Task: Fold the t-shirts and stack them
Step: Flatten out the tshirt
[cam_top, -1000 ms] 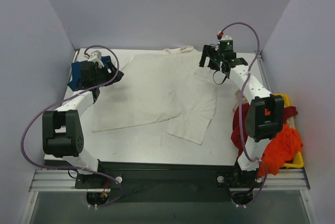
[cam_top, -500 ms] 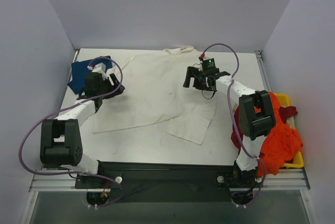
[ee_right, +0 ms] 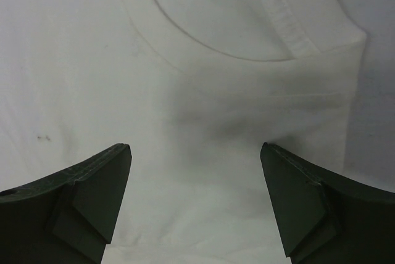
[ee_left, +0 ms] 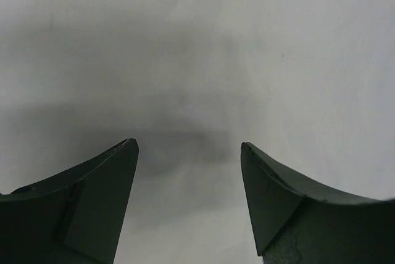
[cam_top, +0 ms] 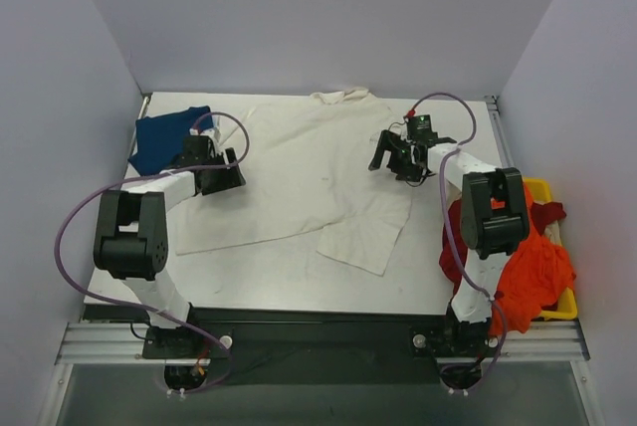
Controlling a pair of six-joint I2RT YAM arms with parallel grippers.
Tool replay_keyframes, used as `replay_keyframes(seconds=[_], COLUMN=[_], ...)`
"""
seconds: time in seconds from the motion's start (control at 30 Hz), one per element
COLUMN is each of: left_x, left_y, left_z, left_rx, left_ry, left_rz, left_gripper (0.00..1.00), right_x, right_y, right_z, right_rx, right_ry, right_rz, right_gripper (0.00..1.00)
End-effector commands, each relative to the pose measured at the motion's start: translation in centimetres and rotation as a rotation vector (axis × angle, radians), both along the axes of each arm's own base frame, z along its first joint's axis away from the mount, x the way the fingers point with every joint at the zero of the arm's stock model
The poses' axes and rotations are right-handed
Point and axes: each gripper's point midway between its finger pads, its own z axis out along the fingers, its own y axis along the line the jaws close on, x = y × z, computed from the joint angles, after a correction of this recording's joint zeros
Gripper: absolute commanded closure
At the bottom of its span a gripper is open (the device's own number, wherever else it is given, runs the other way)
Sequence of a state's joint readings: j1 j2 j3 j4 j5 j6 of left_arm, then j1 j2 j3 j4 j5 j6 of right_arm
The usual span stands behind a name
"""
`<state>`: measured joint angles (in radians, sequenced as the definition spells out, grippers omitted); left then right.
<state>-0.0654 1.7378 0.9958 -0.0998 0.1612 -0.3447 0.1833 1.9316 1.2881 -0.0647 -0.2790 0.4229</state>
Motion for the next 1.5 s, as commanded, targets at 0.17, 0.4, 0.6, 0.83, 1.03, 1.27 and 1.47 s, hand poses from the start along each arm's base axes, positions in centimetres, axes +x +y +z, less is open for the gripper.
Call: replay_keyframes(seconds=[0.17,0.4,0.6,0.83,1.03,1.27,1.47], left_x=[1.1,1.9,2.5,3.4,4.0,4.3,1.6], left_y=[-2.7,-3.4,-4.9,-6.5,-8.1,-8.0,-2.2], left_z=[-1.2,-1.9,-2.4,-3.1,-3.3,-0.5,3.0], left_rx=[0.103,0.097,0.056,0.021,0.013,0.035,0.198], left_ry=[0.071,0.088,0.090,0.101,0.105,0.026,-0.047], left_rz=[-0.115,-0.132,-0.184,-0.229,-0.274,-0.256,0.006], left_gripper=[0.22,0.22,0.22,0.22,0.22,0.22,0.22], right_x=[-1.9,-2.7,-3.0,-3.5,-4.4,-4.1,-3.7], right_y=[-2.2,-5.2,-6.1,-7.2,-7.9,-7.4,-6.5], right_z=[-3.0,-4.5,-4.0,-3.8,-3.8,-1.5,1.3], right_rx=[-0.010,-0.102,-0.067,-0.050,-0.065,-0.043,-0.012], right_ry=[0.150,0.226,0.233,0.239,0.247,0.189,0.113], right_rz=[-0.034,-0.102,-0.117,-0.145,-0.166,-0.150,-0.112], right_gripper=[0.11,0.12,0.14,0.17,0.16,0.16,0.16])
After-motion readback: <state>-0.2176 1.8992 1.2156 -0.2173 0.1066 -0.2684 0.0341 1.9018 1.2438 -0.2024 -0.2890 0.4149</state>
